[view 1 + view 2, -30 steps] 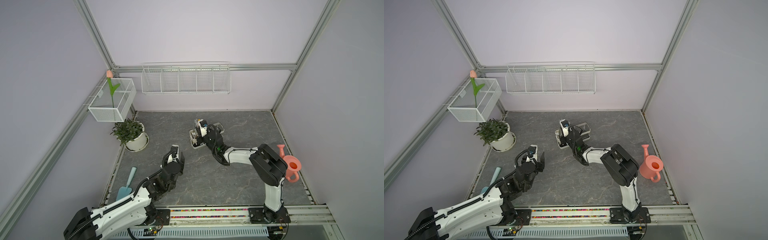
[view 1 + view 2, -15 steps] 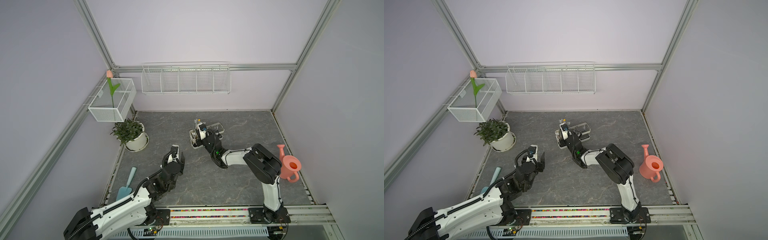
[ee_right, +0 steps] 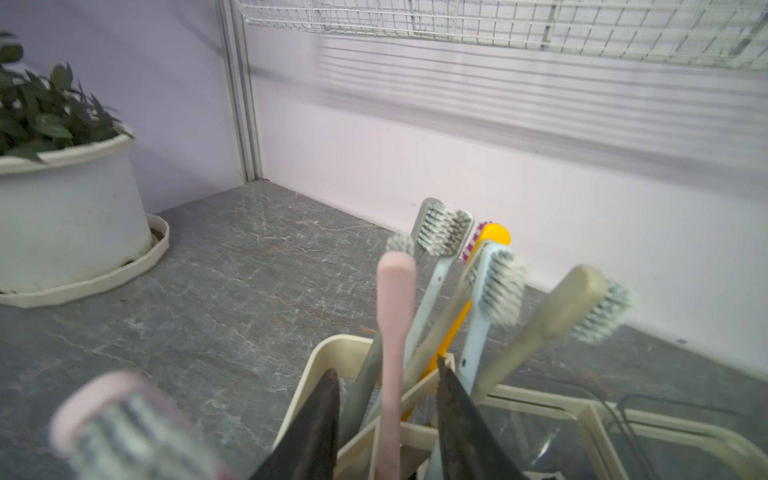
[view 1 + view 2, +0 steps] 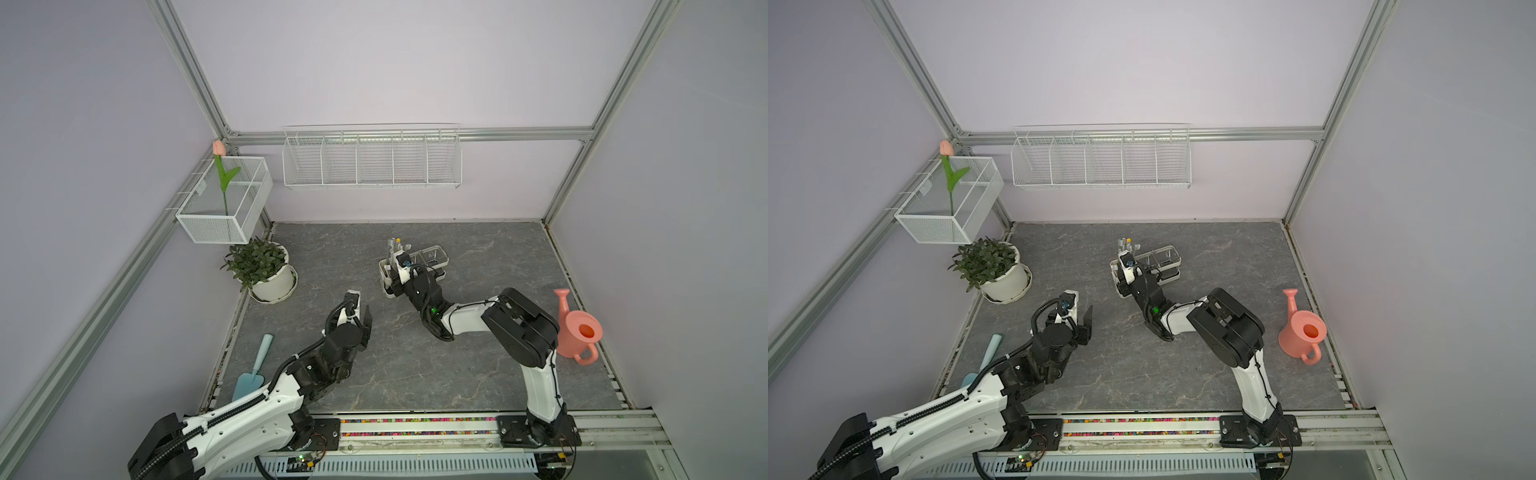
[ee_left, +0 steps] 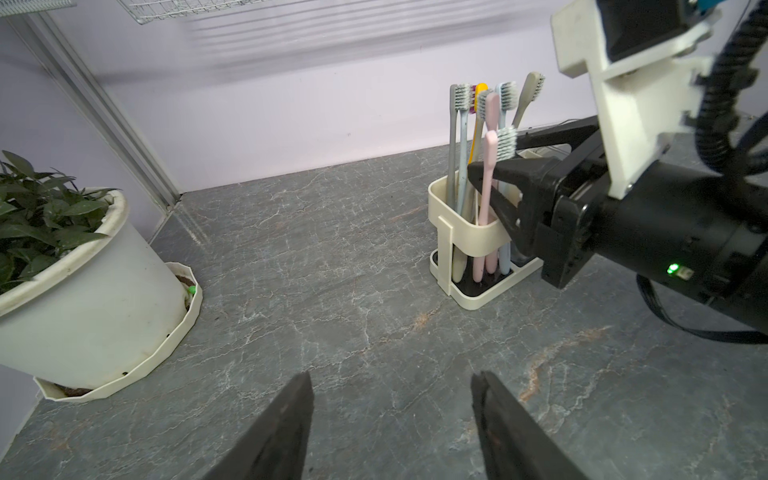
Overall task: Place the toothbrush into the toothbrush holder
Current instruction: Place the toothbrush in the toothbrush holder.
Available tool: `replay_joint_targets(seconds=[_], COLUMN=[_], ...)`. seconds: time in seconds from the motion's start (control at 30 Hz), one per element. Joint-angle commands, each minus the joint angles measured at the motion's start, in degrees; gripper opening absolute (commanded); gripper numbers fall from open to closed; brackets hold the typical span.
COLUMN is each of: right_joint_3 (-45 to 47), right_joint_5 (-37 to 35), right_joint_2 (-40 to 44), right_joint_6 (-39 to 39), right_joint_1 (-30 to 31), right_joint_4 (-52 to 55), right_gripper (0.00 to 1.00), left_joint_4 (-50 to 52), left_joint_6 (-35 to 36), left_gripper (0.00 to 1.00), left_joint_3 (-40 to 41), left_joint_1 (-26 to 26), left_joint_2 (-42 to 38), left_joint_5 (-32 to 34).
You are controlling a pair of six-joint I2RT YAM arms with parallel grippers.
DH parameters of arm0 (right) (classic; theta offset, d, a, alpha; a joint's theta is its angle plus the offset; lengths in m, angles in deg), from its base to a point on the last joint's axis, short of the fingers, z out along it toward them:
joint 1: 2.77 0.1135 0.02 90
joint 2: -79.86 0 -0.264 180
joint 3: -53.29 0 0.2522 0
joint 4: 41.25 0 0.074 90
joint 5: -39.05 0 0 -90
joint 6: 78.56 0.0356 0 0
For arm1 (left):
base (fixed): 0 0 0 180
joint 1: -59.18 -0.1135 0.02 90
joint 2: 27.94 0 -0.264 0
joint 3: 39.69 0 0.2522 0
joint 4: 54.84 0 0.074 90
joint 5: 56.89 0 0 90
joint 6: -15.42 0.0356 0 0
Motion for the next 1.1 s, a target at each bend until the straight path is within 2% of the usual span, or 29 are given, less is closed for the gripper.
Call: replay_joint_targets(seconds=[0.0,0.1,0.23,0.67,0.7,0.73,0.77,0.8,0.93,1.07], right_joint_3=[0.67,1.27,0.96,6.35,7.01,7.77,8.59,8.99,9.12,12.57], right_joint_5=[-0.48,-0.80,-0.48,-4.94,-5.69,-6.53,-7.12,-7.52,-11.40,-17.21], right_joint_2=[0.82,2.42,4.60,12.92,14.28,15.95,18.25,20.61,34.00,47.27], right_joint_6=[-0.99,-1.93,-4.13,-5.20,-5.21,-5.15,-4.92,-4.78,-4.73,-1.79], right_joint_1=[0.30,0.37,0.45,1.02,1.11,1.25,1.25,1.31,1.12,-0.03], right_joint_4=[-1.72,-1.44,1.52,-1.14,-0.95,-0.51,0.82,3.05,21.38,33.55], right_gripper=[0.60,0.79,0.90,0.92,0.93,1.00,0.90,0.89,0.89,0.89], left_joint_4=[-0.85,-0.85,-1.32,-1.82,-1.74,-1.80,-2.39,-2.43,2.54,4.73], left_joint_6=[-0.21,-0.07,0.10,0.61,0.68,0.70,0.74,0.71,3.19,4.09], left_gripper=[0.65,0.67,0.70,0.71,0.71,0.72,0.72,0.73,0.86,0.88], left_joint_3=[0.11,0.11,0.38,0.37,0.33,0.42,0.55,0.28,-4.92,-9.77], left_joint_1=[-0.38,-0.36,-0.32,-0.33,-0.35,-0.32,-0.31,-0.39,-0.41,-0.86], left_joint_2=[0.03,-0.21,-0.48,0.07,0.05,-0.09,-0.08,-0.25,-2.29,-2.45], left_joint_5=[-0.70,-0.70,-2.24,-3.29,-2.87,-2.30,-1.48,-1.40,0.92,3.96])
